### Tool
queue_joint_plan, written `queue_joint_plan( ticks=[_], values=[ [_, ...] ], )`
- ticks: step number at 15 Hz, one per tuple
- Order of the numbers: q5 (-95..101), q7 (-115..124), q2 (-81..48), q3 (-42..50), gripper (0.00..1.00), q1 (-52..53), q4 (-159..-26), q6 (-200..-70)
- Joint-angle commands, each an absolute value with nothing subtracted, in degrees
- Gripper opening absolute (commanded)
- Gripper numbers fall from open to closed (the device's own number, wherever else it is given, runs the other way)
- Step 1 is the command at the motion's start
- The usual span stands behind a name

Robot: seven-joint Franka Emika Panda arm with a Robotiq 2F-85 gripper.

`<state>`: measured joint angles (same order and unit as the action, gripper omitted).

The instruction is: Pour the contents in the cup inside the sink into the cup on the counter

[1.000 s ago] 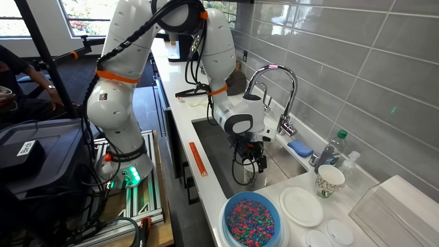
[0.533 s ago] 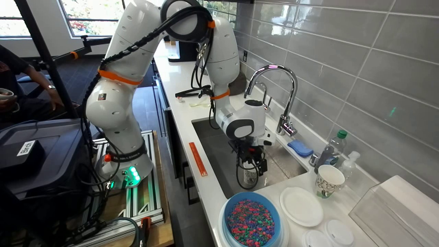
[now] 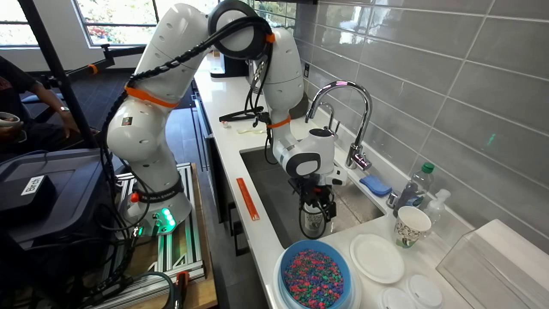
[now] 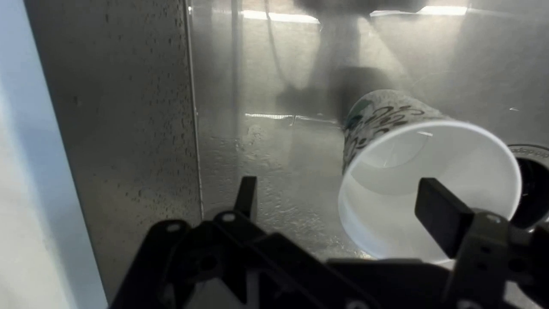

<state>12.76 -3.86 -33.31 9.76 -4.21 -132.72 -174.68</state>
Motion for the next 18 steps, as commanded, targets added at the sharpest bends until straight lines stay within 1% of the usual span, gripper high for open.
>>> queue_joint_plan(
  ticks=[1,2,3,4,5,6,7,9,10,13,14,18],
  values=[
    [11.4,-5.6,-35.6,8.7,0.92,-5.3,-130.4,-174.4],
    [11.3,-5.6,-35.9,8.7,0.91,-5.4,-130.2,-174.4],
    [11.2,-5.6,-36.1,8.5,0.84,-5.5,-129.9,-174.4],
    [11.2,-5.7,-36.2,8.5,0.66,-5.6,-129.7,-174.4],
    [11.1,-5.8,-36.4,8.3,0.65,-5.9,-129.5,-174.4],
    [11.0,-5.7,-36.5,8.2,0.59,-5.9,-129.4,-174.4],
    [11.0,-5.7,-36.6,8.2,0.49,-6.0,-129.2,-174.4],
    [10.8,-5.8,-36.7,8.0,0.35,-6.4,-129.0,-174.4],
    [10.7,-5.8,-36.8,8.0,0.26,-6.5,-128.9,-174.4],
    [10.6,-5.9,-36.9,7.7,0.04,-6.8,-128.7,-174.3],
    [10.6,-6.0,-36.9,7.6,0.00,-6.9,-128.6,-174.3],
    [10.5,-7.0,-37.0,6.2,0.01,-8.1,-128.5,-173.8]
  ],
)
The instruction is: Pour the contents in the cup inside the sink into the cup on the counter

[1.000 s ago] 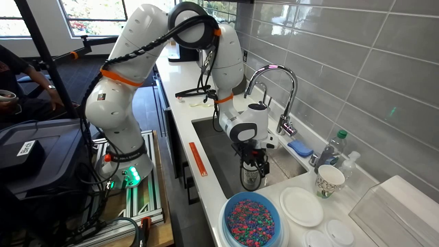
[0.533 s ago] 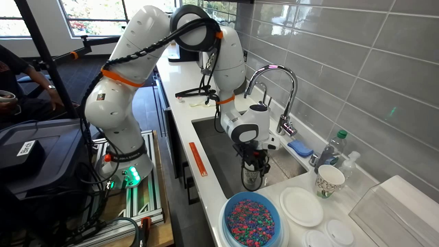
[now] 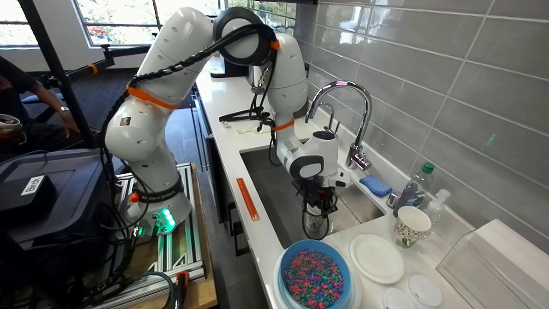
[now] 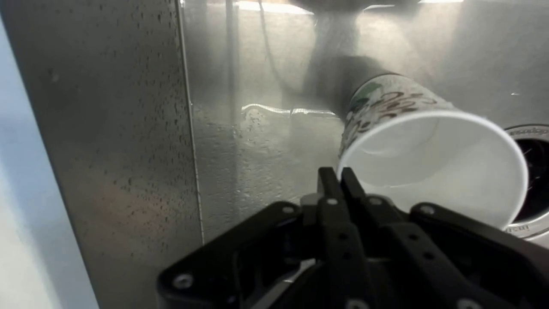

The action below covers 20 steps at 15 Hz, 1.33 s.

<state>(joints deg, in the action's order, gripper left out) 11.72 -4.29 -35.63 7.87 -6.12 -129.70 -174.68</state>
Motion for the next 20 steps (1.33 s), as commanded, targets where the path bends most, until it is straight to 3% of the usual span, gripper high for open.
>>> queue_joint_plan(
  ticks=[1,7,20],
  values=[
    [10.5,-7.4,-36.9,5.9,0.00,-8.5,-128.5,-173.8],
    [9.7,-10.3,-34.2,2.4,0.01,-12.5,-130.4,-173.7],
    [12.8,-8.2,-14.3,12.4,0.01,-6.8,-143.1,-174.8]
  ],
)
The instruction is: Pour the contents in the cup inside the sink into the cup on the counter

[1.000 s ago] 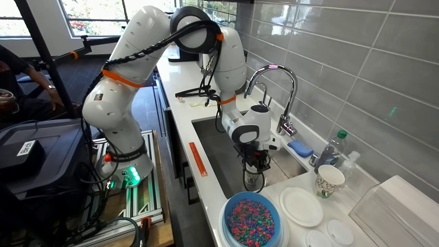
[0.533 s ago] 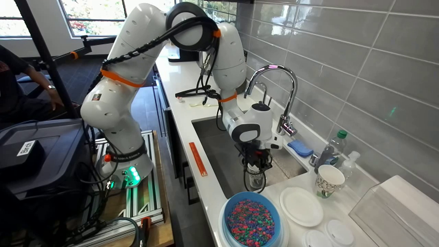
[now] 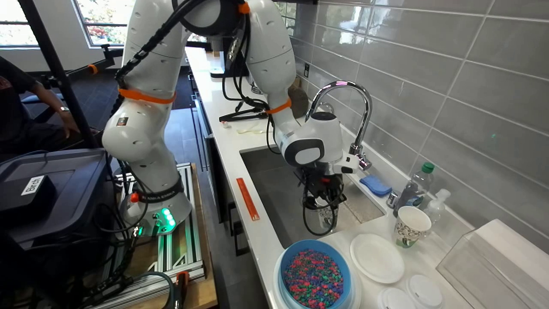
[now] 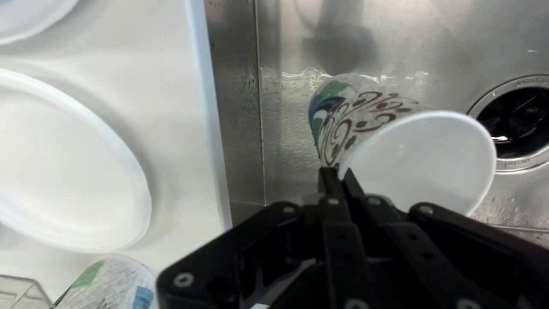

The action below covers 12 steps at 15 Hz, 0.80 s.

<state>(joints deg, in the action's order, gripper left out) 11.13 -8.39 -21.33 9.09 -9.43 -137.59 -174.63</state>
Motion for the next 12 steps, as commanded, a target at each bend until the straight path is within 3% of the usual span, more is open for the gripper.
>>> queue_joint_plan(
  ticks=[1,7,12],
  values=[
    [13.7,-8.0,-11.9,13.5,0.01,-5.9,-144.4,-174.6],
    [25.0,-3.6,1.7,21.2,0.01,-2.6,-149.5,-170.4],
    [36.0,7.2,10.6,20.1,0.01,-6.5,-148.3,-163.3]
  ],
)
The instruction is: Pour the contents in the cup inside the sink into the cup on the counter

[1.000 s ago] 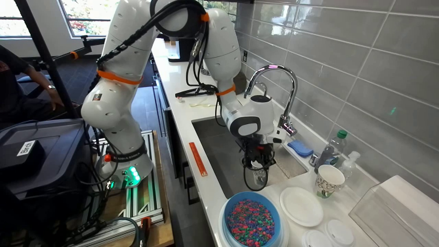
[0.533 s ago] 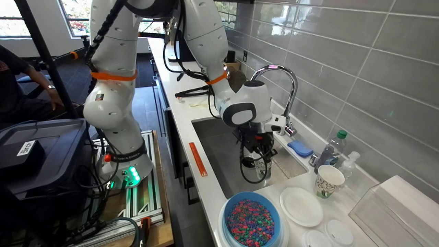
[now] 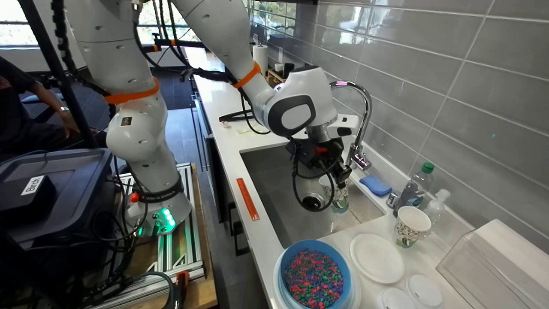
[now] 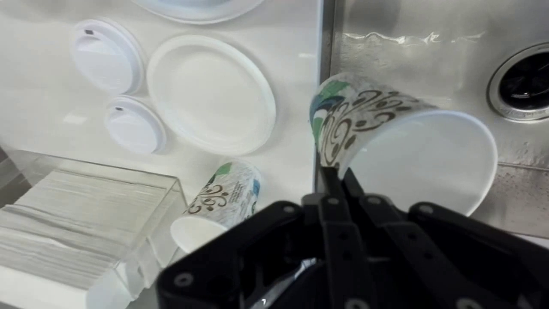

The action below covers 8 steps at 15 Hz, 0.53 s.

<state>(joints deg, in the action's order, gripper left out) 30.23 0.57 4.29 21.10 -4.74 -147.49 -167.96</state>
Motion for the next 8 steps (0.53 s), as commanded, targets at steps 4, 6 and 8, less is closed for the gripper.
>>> queue_joint_plan(
  ticks=[4,6,8],
  values=[
    [39.2,14.2,13.6,18.4,0.01,-9.2,-146.3,-160.8],
    [34.0,9.1,12.3,15.0,0.04,-12.4,-146.7,-163.0],
    [34.2,10.2,13.1,13.1,0.04,-14.5,-146.2,-162.5]
  ],
)
